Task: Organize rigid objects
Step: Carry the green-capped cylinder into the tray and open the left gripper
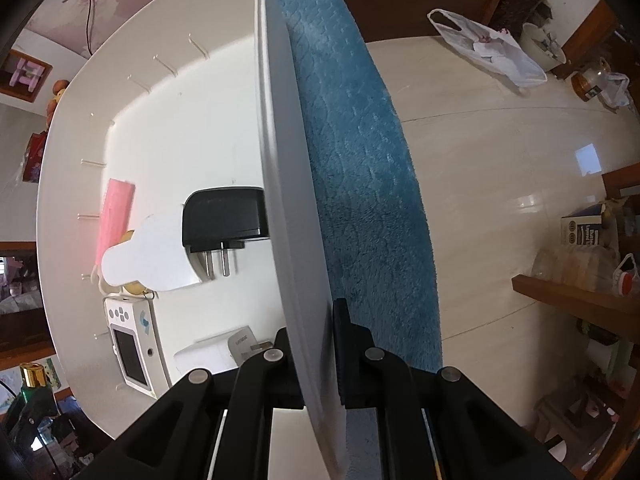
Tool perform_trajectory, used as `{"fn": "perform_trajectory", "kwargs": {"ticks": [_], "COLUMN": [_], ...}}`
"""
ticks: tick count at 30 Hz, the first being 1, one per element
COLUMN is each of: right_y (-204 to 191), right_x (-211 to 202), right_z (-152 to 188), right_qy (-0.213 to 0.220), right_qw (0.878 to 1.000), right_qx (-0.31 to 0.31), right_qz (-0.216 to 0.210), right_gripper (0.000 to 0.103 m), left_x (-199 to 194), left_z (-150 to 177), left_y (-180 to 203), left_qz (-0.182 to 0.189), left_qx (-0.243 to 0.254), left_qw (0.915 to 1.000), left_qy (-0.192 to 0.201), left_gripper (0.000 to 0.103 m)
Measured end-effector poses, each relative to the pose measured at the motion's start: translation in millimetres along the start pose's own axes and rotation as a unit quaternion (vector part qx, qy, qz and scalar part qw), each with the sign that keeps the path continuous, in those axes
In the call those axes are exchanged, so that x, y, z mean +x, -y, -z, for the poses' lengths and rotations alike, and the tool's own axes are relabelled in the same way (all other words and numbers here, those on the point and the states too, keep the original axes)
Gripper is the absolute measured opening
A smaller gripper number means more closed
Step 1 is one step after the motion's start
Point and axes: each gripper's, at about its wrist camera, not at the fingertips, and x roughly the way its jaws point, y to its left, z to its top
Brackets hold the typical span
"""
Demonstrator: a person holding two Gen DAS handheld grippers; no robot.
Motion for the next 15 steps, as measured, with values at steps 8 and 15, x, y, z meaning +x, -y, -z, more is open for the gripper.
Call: {"fn": "perform_trajectory", "kwargs": {"ticks": [8,15], "right_y": [3,6], "right_x": [1,-2], "right_z": [1,8], "right_qy": [0.014,0.046], "right_qw": [1.000,0.999], "right_qx": [-0.019,-0.019], "right_qz": [-0.003,-0.018], "right_gripper": [0.009,0.009], "left_x": [3,9], "left_z": [-9,-13], "left_y": [56,97], "left_qz": [0.011,0.023], "left_qx": [0.116,0.193], "left_qw": [0.9932,0.9810], "left_qy": [0.009,0.007], "left_gripper": [0.043,0.043]}}
